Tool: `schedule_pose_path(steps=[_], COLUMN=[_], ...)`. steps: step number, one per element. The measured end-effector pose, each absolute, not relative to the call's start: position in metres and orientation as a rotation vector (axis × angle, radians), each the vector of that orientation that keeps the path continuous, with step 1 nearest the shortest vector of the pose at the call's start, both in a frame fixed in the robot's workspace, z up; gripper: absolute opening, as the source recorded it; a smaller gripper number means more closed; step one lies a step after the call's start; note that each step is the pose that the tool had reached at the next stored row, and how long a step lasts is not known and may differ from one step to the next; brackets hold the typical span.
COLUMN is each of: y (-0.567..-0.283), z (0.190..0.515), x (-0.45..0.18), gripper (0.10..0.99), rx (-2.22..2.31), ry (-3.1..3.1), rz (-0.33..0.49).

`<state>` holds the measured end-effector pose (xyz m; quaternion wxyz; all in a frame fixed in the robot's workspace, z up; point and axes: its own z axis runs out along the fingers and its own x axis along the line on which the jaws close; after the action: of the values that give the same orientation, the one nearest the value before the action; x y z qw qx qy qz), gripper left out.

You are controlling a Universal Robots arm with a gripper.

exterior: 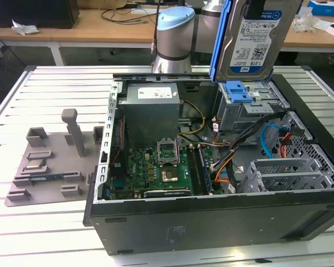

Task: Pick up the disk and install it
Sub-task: 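Pick up the disk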

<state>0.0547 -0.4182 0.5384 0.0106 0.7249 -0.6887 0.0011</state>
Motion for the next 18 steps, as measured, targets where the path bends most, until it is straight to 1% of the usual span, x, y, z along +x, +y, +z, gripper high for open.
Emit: schedule_pose_path(steps=[5,8,18], y=[-0.43,-0.442,-0.465], z=[0.538,0.537,0.536], x=[0.055,0.055,0.055], gripper=[0.369,0.369,0.369], rx=[2.262,2.262,2.262], ry=[-2.149,-2.149,-2.149], rz=[0.004,0.004,0.003])
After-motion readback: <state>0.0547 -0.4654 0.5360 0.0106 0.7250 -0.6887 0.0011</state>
